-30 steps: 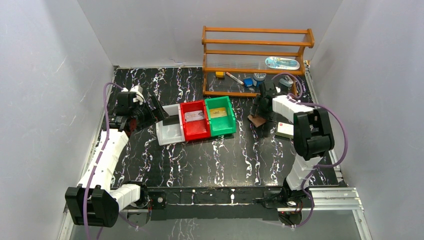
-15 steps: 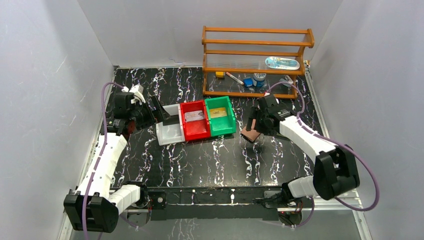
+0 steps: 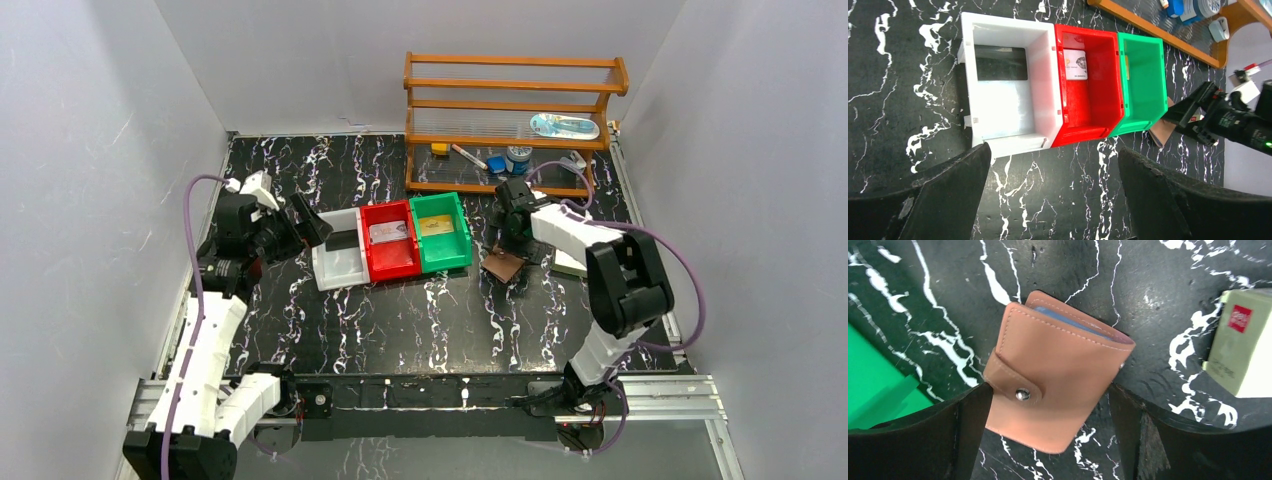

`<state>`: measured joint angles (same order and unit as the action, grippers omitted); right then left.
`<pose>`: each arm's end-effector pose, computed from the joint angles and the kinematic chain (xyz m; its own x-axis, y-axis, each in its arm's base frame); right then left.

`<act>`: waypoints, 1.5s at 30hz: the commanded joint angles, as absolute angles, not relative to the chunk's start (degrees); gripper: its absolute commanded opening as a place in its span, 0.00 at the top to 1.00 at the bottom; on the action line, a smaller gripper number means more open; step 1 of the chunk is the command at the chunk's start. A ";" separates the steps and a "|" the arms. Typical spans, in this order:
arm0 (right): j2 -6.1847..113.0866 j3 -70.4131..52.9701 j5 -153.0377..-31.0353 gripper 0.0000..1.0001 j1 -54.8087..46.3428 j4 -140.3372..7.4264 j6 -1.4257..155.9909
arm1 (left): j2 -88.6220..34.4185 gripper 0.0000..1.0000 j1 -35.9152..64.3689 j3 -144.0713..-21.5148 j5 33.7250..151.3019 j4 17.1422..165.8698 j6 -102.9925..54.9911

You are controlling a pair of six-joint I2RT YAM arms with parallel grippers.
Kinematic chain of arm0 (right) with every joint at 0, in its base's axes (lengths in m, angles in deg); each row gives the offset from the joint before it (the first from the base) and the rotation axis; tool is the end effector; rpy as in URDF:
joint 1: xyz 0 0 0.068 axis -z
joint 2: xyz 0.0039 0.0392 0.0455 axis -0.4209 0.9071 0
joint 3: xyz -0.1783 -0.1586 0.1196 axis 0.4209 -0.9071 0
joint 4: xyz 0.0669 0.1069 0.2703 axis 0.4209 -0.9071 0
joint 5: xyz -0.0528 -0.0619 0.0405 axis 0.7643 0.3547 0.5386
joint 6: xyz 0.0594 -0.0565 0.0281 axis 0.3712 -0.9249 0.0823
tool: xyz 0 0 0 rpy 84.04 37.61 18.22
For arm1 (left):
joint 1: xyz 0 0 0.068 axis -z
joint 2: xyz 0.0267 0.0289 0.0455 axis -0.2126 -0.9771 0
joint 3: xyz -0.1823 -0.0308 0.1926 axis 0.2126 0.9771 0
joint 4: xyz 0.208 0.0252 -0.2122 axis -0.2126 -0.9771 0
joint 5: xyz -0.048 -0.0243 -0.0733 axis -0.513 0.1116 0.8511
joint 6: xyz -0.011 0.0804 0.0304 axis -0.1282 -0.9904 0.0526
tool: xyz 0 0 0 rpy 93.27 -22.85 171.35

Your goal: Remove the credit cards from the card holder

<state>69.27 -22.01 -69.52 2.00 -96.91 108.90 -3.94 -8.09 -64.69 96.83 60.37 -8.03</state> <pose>0.3578 0.1297 0.1231 -0.8302 0.3015 -0.4689 0.3035 0.9500 0.0736 0.2742 -0.0369 0.3184 -0.5266 -0.4141 -0.7424 0.0235 0.8659 -0.4996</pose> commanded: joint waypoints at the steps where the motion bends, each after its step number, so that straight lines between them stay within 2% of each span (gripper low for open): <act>1: 71.76 -19.88 -68.70 0.10 1.89 -98.92 110.96 | -0.25 0.02 -8.49 -64.12 93.08 58.47 -5.57; 6: 66.03 -31.35 -73.06 0.18 -1.30 -93.59 111.95 | -0.70 0.02 -8.49 -62.79 100.60 59.24 -6.63; 13: 51.30 -44.38 -78.63 0.20 -11.57 -90.50 112.75 | -2.70 0.02 -8.49 -61.67 112.18 61.34 -8.15; 17: 42.97 -48.06 -84.22 0.18 -16.29 -86.59 110.88 | -3.55 0.05 -8.17 -60.13 118.30 63.29 -7.75; 19: 39.12 -48.80 -87.89 0.17 -17.71 -83.48 108.61 | -4.16 0.05 -7.10 -59.77 119.09 63.47 -8.27; 22: 35.83 -47.50 -91.85 0.11 -17.95 -82.47 105.78 | -5.48 0.06 -3.72 -59.61 118.41 63.47 -8.60; 30: 30.40 -47.63 -79.88 0.09 -17.92 -90.05 112.10 | -9.56 0.08 10.00 -59.25 109.30 65.06 -6.53; 34: 28.11 -51.03 -73.53 0.21 -17.89 -94.49 123.36 | -11.03 0.12 14.79 -58.34 106.72 67.31 -4.98; 37: 26.95 -55.34 -78.89 0.30 -17.84 -88.49 125.15 | -13.84 0.12 18.83 -56.90 106.02 70.42 -4.11; 40: 26.97 -58.33 -82.20 0.35 -17.83 -82.90 126.65 | -17.83 0.17 22.21 -56.58 105.43 72.73 -3.81; 45: 28.79 -62.87 -86.74 0.43 -17.53 -74.29 128.75 | -23.47 0.16 28.03 -60.12 102.23 73.94 -4.19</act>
<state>27.77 -60.61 -82.57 -17.87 -84.93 125.21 -20.75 23.98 -57.21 105.09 71.53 -4.27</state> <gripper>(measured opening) 0.602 0.839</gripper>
